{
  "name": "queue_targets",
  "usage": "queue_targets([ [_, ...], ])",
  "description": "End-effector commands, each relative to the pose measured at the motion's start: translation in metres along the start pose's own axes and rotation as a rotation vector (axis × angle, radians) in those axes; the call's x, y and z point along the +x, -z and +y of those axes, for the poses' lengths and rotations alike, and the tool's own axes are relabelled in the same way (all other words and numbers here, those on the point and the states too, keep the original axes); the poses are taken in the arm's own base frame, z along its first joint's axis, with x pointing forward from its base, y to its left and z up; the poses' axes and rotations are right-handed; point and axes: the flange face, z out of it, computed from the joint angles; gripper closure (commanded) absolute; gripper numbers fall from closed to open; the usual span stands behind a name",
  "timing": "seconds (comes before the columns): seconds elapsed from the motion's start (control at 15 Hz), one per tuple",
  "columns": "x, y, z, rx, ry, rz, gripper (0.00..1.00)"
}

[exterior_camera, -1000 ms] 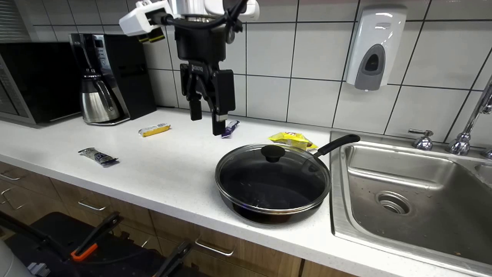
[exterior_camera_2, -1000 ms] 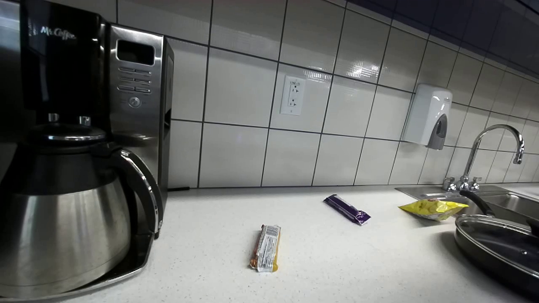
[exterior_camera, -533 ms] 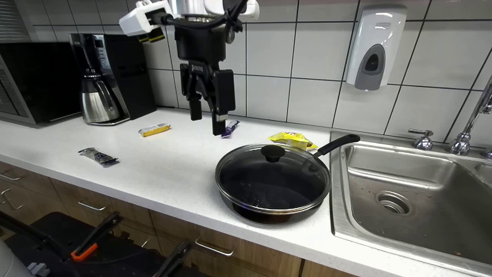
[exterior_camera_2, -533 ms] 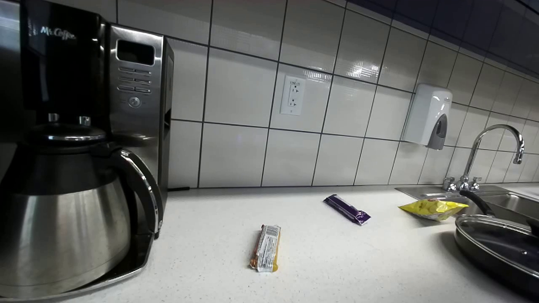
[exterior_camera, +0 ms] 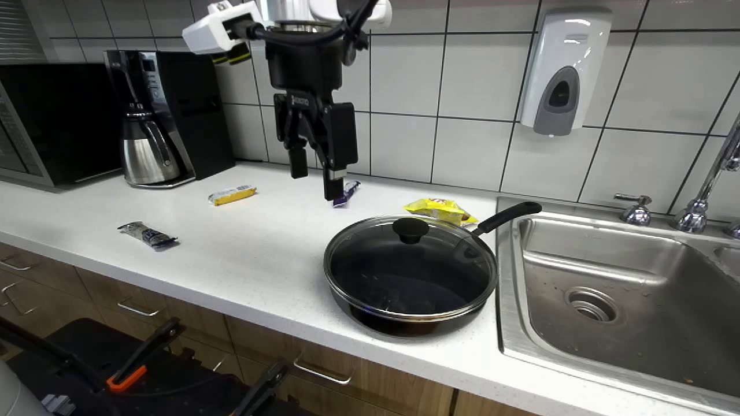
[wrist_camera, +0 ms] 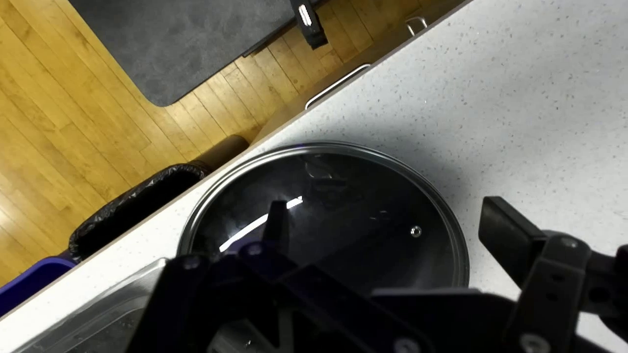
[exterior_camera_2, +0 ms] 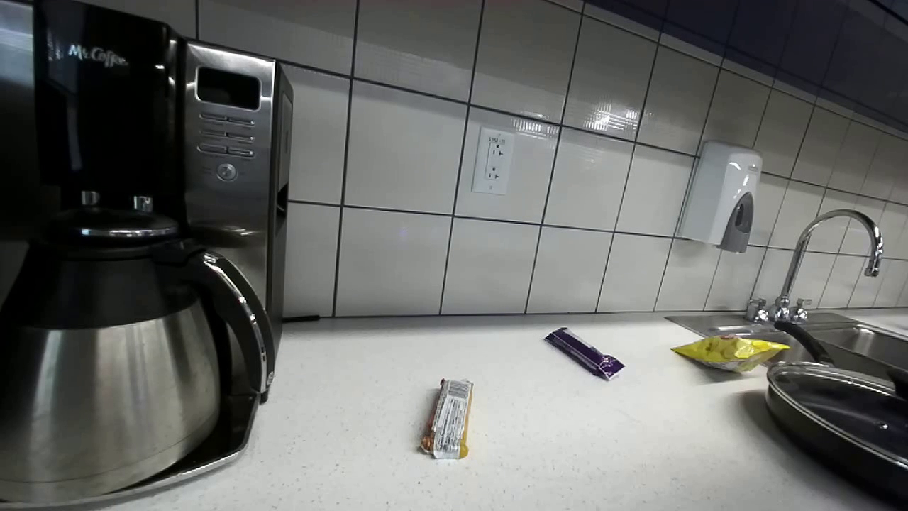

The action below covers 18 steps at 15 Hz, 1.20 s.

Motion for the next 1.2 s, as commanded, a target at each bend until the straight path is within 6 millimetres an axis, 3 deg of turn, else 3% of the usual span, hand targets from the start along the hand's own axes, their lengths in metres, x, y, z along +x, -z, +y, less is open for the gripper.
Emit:
queue_targets([
  [0.0, 0.015, 0.006, 0.013, 0.000, 0.010, 0.077, 0.00],
  [0.47, 0.055, -0.005, 0.036, 0.053, -0.031, 0.165, 0.00],
  [1.13, 0.108, -0.035, 0.033, 0.030, 0.047, 0.080, 0.00],
])
